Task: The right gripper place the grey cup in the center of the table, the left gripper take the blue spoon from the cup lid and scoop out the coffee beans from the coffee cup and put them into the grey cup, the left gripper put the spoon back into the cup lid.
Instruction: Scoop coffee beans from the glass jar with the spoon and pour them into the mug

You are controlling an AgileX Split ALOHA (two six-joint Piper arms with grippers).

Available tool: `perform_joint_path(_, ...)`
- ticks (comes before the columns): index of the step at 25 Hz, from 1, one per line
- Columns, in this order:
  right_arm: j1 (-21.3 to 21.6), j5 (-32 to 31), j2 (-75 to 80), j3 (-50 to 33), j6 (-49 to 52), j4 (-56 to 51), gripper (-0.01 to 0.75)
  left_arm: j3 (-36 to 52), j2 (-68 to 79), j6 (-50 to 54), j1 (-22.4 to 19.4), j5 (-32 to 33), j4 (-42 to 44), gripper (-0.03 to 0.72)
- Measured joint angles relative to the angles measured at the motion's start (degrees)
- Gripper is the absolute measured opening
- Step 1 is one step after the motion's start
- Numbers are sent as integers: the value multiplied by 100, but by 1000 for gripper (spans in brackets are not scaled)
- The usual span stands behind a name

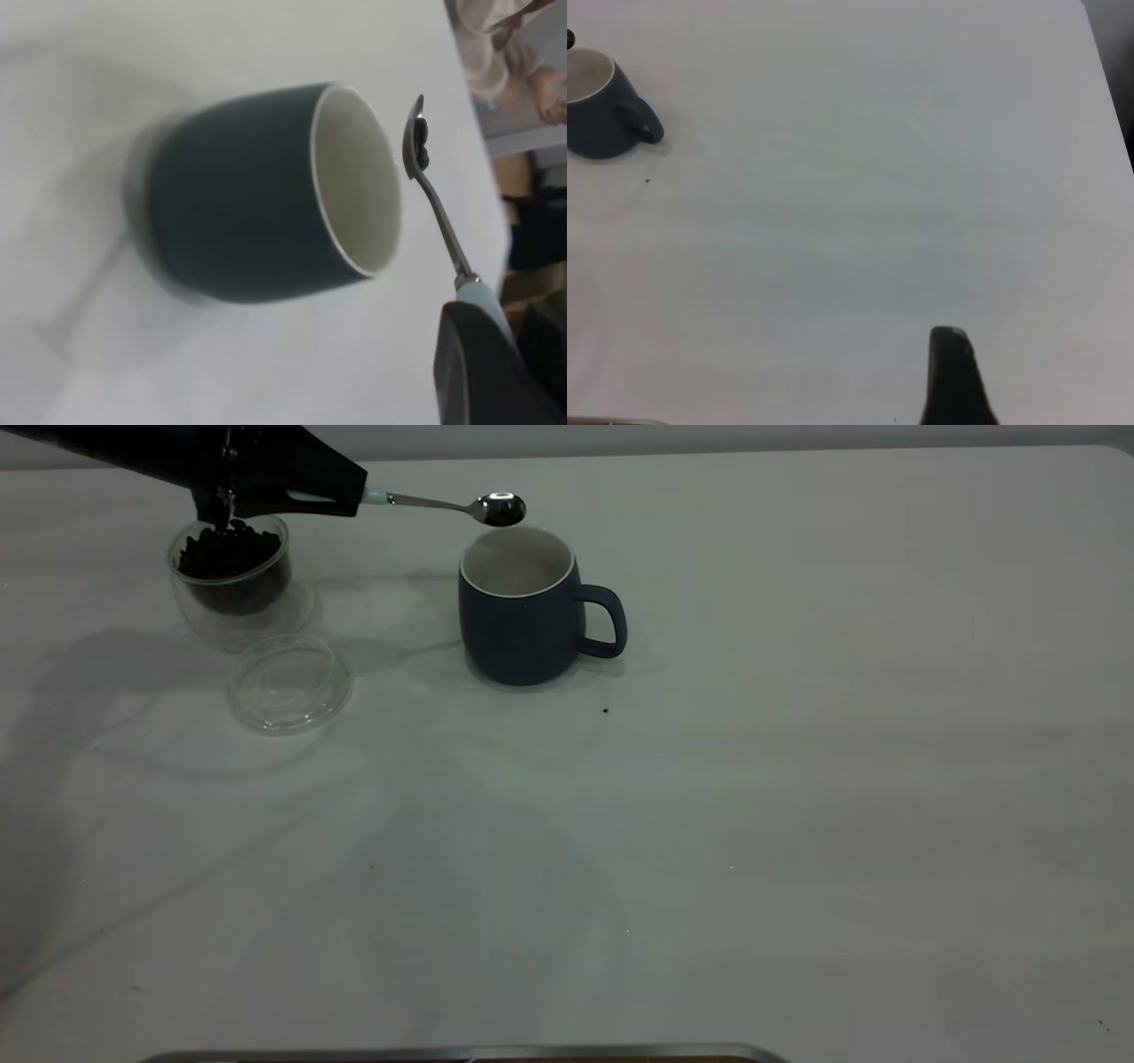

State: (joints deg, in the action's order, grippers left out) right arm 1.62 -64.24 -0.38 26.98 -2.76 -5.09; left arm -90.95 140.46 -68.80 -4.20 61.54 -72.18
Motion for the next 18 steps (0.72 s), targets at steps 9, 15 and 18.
perform_joint_path(9,0,0,0,0,0,0,530,0,0,-1508,7,-220,-2,124)
perform_joint_path(15,0,0,0,0,0,0,530,0,0,-2467,7,-178,-47,123)
perform_joint_path(18,0,0,0,0,0,0,530,0,-7,-2514,-16,156,-47,123)
